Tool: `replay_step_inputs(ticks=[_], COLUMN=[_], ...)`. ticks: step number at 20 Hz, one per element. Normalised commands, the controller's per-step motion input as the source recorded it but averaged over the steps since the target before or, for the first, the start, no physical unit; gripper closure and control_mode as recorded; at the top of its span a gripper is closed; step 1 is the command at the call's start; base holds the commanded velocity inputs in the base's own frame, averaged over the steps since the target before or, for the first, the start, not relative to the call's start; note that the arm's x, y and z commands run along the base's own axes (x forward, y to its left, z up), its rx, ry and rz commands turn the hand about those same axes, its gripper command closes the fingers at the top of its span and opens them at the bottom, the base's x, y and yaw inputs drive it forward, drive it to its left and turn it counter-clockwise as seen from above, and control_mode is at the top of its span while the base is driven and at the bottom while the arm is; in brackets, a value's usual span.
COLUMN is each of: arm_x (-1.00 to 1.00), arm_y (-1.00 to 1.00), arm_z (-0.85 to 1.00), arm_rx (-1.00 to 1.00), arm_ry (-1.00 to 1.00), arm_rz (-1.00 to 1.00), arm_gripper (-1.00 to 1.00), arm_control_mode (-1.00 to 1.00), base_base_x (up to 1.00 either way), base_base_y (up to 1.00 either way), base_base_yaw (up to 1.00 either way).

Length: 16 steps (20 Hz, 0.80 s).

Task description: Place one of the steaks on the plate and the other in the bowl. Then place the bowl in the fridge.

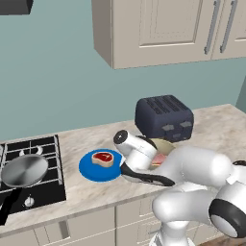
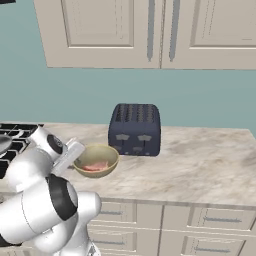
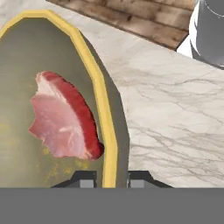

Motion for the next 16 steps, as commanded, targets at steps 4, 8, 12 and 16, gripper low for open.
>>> replay_step_inputs(ticks=[4,8,12,16], arm_x=[-0.46,-0.27,-0.4,-0.85], arm_y=[-0.11,-0.38,-0.49,-0.55], arm_z=[0.44,0.68,0.64,0.41], arm_rx=[-0.01,0.0,0.0,0.0], arm_ry=[-0.03,-0.08,0.0,0.0], arm_rz=[0.15,0.24,0.29,0.37], arm_gripper=[1.0,1.0,1.0,1.0], arm_control_mode=[-1.0,-1.0,-1.0,-1.0], base_base_x=[0.0,0.0,0.0,0.0], base_base_y=[0.0,0.0,0.0,0.0], base_base_yaw=[0.0,0.0,0.0,0.0])
